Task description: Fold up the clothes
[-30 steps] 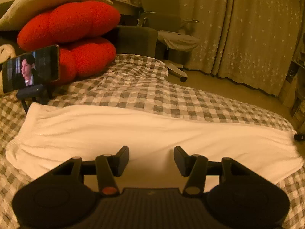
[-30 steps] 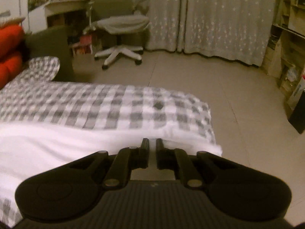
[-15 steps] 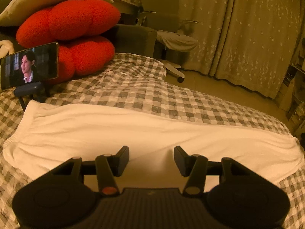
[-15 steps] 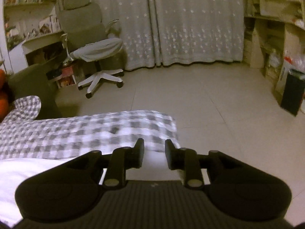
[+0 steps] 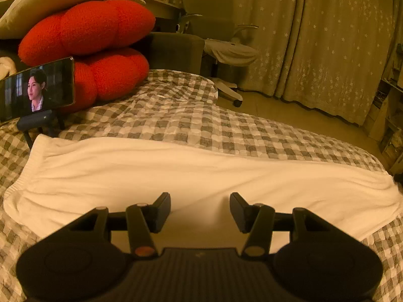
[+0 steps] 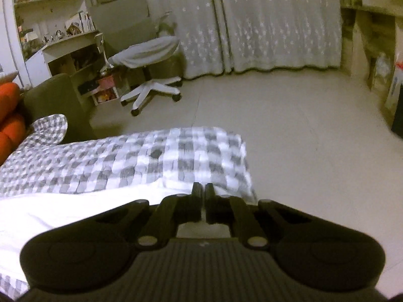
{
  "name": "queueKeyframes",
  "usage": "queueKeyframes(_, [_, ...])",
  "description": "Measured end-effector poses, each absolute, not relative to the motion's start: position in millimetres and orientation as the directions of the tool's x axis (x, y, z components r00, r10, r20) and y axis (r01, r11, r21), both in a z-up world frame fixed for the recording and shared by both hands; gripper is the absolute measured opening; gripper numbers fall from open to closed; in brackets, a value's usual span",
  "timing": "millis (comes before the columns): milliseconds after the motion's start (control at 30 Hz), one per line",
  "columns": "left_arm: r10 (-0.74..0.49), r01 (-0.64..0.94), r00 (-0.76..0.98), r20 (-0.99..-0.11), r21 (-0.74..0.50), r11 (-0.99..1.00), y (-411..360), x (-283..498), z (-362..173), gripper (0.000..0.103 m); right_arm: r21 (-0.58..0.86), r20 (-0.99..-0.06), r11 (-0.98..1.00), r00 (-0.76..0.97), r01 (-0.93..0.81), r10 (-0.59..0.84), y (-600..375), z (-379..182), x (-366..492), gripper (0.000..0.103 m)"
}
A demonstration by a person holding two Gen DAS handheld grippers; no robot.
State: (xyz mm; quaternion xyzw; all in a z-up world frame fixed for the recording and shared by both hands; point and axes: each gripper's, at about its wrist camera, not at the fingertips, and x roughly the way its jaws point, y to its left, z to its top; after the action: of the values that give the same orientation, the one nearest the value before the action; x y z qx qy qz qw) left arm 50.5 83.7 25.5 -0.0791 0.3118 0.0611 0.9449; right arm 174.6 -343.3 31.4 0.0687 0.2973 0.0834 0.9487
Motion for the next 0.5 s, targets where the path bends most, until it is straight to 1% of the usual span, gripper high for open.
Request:
queueKeyframes(67, [0.069,-0.167,0.799,-0.597,-0.111,0.980,83.5,50.1,25.9,0.053,0.168,-0.522,0.979,0.832,-0.115,0.188,-341.6,37.0,172.8,0.003])
queueKeyframes(167, [0.075,-0.173,0.801,-0.593,-0.110,0.979,83.6,49.4,26.6,0.053,0.119,-0.504,0.987,0.850,-0.109,0.154,-338.3,39.0,172.6,0.003])
queueKeyframes(333, [0.095,-0.199,0.804,-0.588,-0.115,0.973,88.5,49.8,27.2,0.053,0.052,-0.524,0.998,0.849,-0.045,0.066,-334.9,21.6,182.3,0.002])
queueKeyframes(433, [0.089,-0.195,0.803,-0.590,-0.118,0.974,89.3,48.6,26.4,0.053,-0.001,-0.539,0.999,0.841,-0.053,0.044,-323.8,10.2,185.2,0.003])
queueKeyframes(467, [0.085,-0.190,0.802,-0.591,-0.118,0.975,89.2,48.2,26.3,0.053,-0.022,-0.543,0.998,0.839,-0.056,0.035,-320.7,9.6,185.4,0.003])
queueKeyframes(500, [0.080,-0.185,0.802,-0.592,-0.118,0.976,88.8,47.6,26.3,0.053,-0.004,-0.545,0.998,0.837,-0.058,0.047,-321.8,11.7,183.1,0.006])
